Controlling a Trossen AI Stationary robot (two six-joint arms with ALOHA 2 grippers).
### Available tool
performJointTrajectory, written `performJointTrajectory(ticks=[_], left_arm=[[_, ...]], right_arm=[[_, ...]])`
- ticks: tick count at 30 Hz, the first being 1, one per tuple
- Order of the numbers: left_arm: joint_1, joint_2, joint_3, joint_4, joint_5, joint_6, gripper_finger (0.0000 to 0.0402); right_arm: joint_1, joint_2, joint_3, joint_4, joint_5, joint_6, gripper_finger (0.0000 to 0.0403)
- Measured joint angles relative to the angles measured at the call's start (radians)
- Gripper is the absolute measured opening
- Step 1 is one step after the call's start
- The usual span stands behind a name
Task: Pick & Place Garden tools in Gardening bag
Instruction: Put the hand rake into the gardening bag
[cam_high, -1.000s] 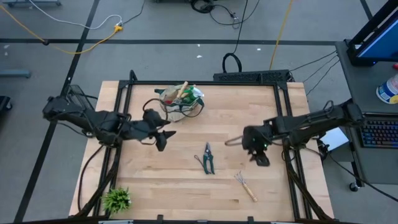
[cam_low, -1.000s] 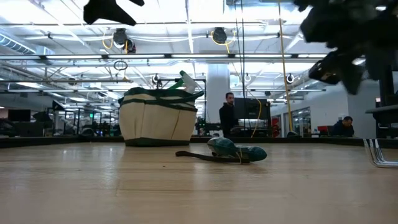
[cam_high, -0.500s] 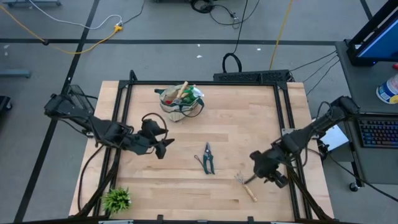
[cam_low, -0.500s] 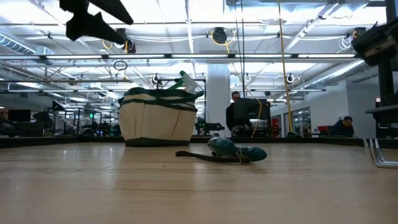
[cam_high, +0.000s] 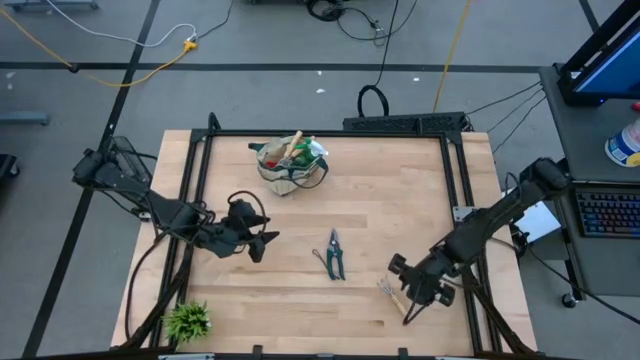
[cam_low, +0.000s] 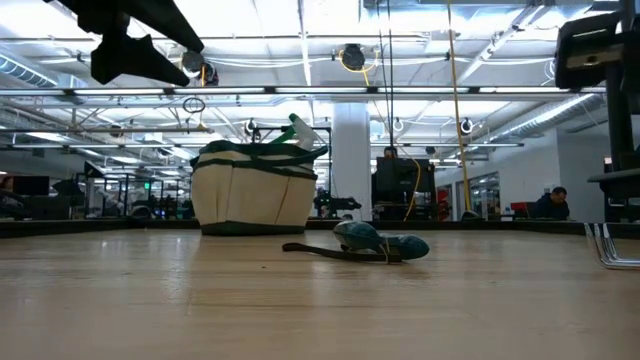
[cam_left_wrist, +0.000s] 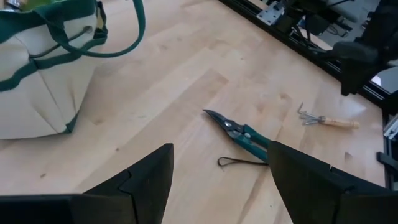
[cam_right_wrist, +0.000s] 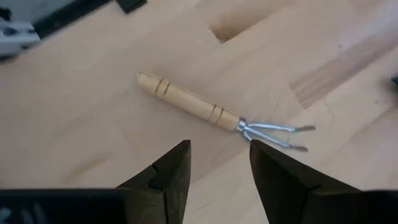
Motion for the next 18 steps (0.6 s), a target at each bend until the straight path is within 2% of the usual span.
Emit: performJointTrajectory(ticks=[6,13,18], left_arm=[[-0.014,0.0,0.0,0.0,0.0,-0.01,0.0266],[-0.032,0.0,0.0,0.0,0.0,-0.027,0.0266],[-0.041,0.0,0.0,0.0,0.0,-0.027,0.0266]], right_arm=[[0.003,0.067,0.003,0.036,0.002,-0.126,0.0155],[0.054,0.14,0.052,0.057,0.103,-0.38,0.0155],[0.081,0.194,0.054,0.069,0.105,-0.487,0.0155]])
